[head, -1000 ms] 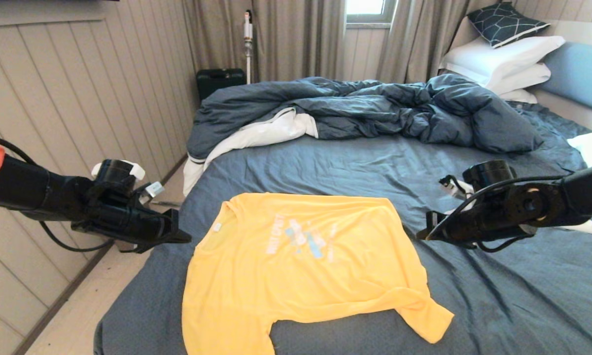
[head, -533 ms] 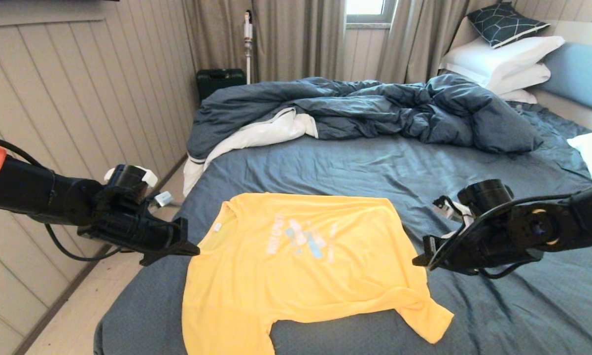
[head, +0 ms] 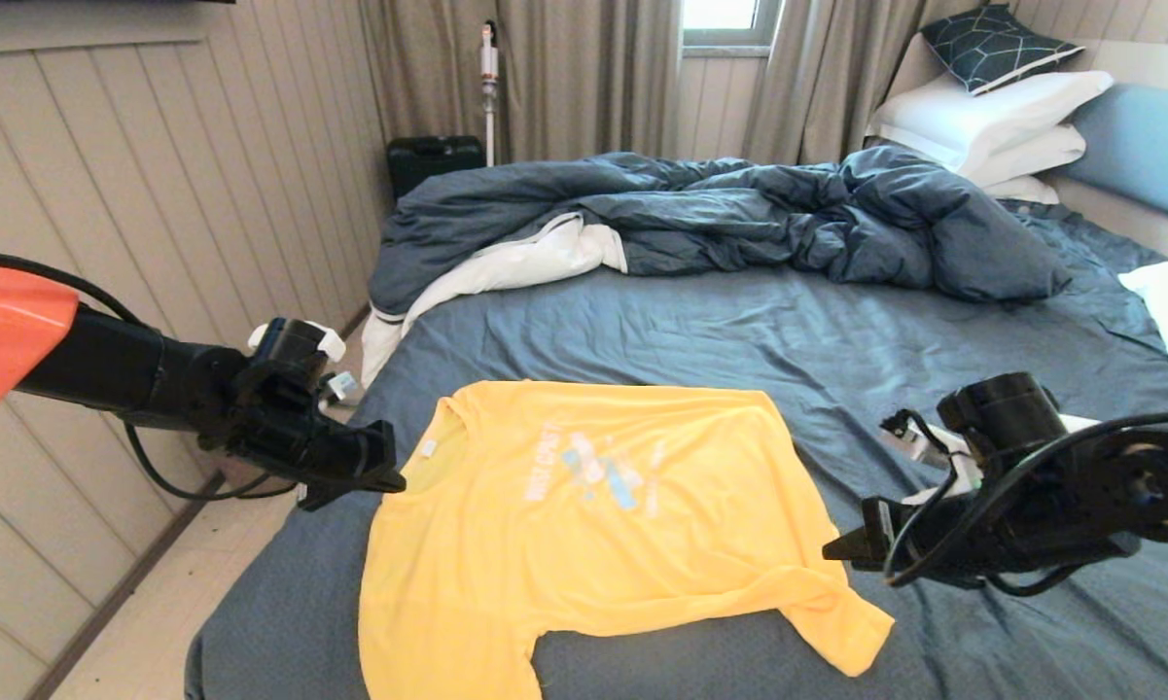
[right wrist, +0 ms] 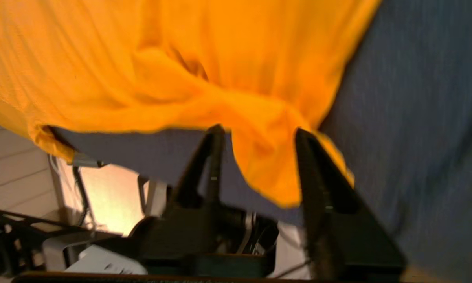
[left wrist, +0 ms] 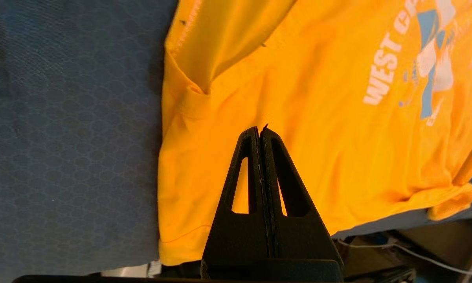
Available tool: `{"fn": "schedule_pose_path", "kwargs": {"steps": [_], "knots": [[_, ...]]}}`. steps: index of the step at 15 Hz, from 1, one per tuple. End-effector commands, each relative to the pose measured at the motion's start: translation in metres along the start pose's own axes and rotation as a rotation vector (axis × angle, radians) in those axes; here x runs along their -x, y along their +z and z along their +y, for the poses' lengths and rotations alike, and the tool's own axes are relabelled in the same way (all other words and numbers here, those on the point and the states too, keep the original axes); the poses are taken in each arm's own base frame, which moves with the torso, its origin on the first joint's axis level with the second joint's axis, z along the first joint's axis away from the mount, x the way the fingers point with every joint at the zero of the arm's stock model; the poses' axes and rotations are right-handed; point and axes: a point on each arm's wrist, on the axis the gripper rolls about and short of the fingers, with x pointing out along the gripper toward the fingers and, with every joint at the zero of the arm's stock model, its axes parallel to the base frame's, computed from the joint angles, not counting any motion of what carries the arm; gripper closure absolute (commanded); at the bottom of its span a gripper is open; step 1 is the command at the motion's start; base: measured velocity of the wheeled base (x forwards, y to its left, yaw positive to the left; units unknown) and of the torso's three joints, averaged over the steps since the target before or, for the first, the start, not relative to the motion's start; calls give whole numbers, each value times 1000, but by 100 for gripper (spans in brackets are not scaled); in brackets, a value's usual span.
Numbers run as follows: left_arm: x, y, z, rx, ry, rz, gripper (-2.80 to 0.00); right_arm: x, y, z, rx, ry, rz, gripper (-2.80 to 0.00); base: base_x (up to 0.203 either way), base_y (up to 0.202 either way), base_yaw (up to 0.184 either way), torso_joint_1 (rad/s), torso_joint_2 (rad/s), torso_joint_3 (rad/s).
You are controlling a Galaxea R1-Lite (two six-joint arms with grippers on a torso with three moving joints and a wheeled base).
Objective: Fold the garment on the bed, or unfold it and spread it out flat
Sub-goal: Unford the yellow T-shirt
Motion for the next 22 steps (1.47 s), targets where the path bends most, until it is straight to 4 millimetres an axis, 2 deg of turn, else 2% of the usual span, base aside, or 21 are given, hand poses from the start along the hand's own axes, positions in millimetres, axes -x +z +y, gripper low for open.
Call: {"fn": "schedule_pose_path", "kwargs": {"steps": [1,5,8,13,18,22], "knots": [[-3,0,0,7,-2,8,0,8,-6,-1,-32,-12,32,-280,0,0,0,0,0,0],[-4,-5,0,9,-4,26,0,9,-12,-3,-89,-36,83,-280,0,0,0,0,0,0],[-9,-16,1,8,-11,68,0,6,-6,1,-78,-50,79,-280,0,0,0,0,0,0],[-9,-16,1,9,-22,71,0,-26,-9,5,-5,-196,126,-280,0,0,0,0,0,0],[-11,-16,1,5,-26,65,0,-29,3,29,77,-144,48,-280,0,0,0,0,0,0],[-11,-17,2,6,-24,68,0,-25,-6,45,128,-117,52,-280,0,0,0,0,0,0]]}}
